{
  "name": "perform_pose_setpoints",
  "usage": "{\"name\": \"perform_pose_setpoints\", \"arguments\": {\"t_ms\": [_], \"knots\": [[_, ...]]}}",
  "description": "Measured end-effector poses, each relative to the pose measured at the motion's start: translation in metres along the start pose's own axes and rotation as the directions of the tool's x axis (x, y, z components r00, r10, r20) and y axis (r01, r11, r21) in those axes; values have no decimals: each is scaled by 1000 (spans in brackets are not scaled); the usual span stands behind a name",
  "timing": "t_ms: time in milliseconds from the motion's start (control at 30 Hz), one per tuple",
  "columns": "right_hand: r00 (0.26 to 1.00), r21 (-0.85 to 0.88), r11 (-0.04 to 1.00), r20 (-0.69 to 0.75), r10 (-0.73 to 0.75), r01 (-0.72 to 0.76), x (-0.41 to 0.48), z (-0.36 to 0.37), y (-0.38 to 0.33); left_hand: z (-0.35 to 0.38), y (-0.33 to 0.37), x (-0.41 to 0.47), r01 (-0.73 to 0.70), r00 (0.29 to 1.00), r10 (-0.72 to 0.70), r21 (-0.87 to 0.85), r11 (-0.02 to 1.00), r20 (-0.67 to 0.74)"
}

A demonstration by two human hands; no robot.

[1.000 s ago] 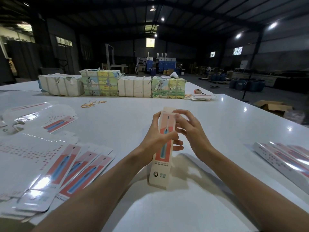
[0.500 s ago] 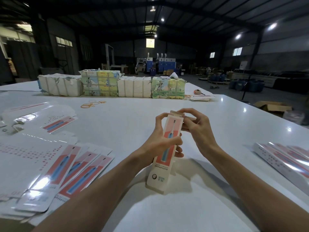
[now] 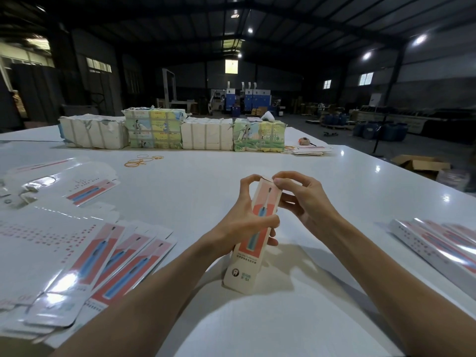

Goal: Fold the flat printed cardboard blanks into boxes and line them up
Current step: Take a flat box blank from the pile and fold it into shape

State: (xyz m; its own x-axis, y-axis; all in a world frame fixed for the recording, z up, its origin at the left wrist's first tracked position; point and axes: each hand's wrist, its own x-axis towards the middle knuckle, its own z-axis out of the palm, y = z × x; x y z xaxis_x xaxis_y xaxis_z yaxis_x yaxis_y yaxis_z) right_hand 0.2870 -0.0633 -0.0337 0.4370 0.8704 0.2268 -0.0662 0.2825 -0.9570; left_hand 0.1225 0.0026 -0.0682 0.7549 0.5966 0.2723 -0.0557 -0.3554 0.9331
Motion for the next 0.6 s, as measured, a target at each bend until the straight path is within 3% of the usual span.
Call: {"name": "perform_pose_setpoints", "arguments": {"t_ms": [600], "knots": [[999, -27, 999, 23, -30, 30, -2, -2, -5, 0, 1, 1, 6, 1000, -6, -48, 999, 2]]}}
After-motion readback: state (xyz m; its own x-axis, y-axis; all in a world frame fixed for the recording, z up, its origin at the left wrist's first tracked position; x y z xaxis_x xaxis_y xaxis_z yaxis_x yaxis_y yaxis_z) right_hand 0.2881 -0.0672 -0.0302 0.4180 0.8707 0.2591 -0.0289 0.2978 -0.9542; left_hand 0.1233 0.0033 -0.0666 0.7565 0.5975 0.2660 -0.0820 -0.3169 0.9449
